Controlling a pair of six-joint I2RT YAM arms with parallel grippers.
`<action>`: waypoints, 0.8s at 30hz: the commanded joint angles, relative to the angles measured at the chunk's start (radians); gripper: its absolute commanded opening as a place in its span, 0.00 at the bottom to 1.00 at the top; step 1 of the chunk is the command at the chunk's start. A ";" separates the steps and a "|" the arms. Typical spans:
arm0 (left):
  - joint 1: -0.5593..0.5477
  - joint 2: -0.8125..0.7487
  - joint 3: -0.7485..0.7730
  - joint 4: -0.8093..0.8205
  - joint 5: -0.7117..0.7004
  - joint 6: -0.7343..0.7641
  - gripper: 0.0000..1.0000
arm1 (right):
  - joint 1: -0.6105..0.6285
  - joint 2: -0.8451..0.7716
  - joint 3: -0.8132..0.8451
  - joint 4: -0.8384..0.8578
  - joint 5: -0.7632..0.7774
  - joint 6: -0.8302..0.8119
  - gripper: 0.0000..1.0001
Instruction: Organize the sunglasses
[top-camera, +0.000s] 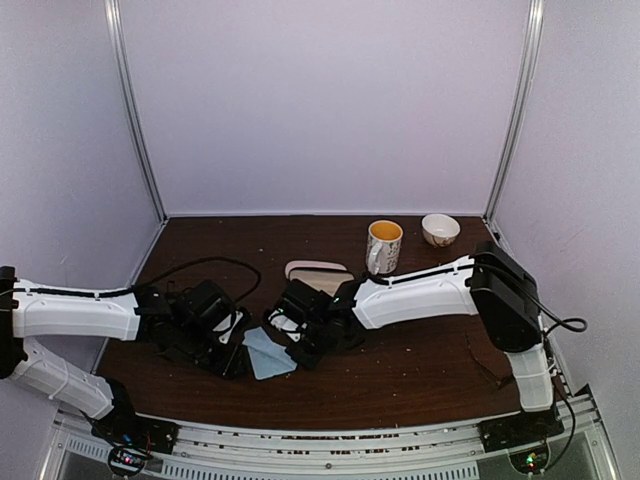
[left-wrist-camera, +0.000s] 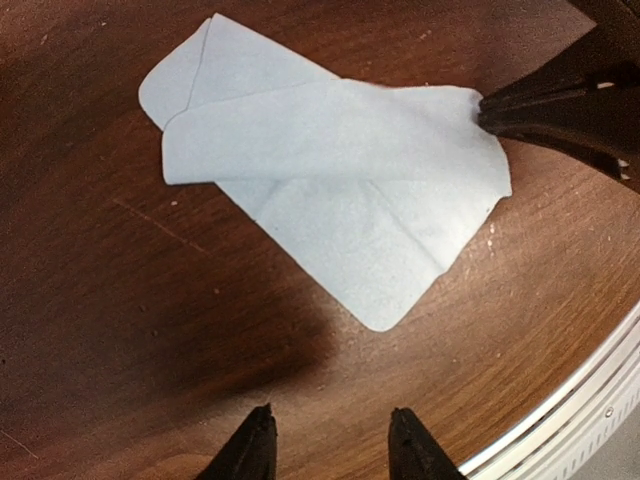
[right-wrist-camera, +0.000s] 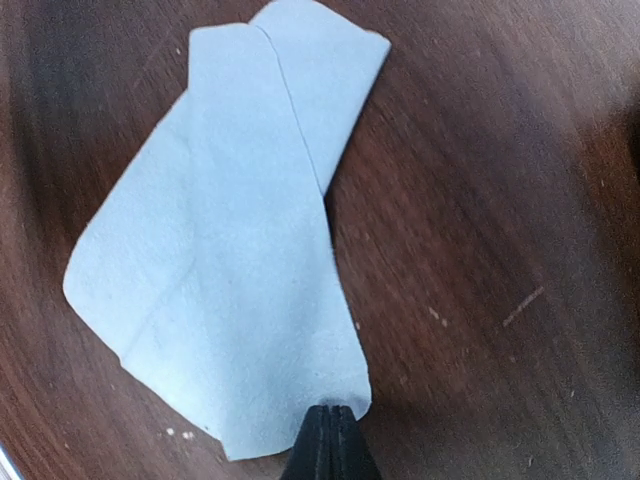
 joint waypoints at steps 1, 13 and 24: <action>0.001 0.003 -0.003 0.038 0.005 0.001 0.41 | -0.028 -0.084 -0.122 -0.015 0.004 0.100 0.00; 0.000 0.079 0.052 0.051 0.043 0.040 0.40 | -0.047 -0.223 -0.345 0.066 0.035 0.254 0.00; -0.046 0.171 0.128 0.019 0.042 0.131 0.38 | -0.050 -0.276 -0.402 0.045 0.050 0.371 0.00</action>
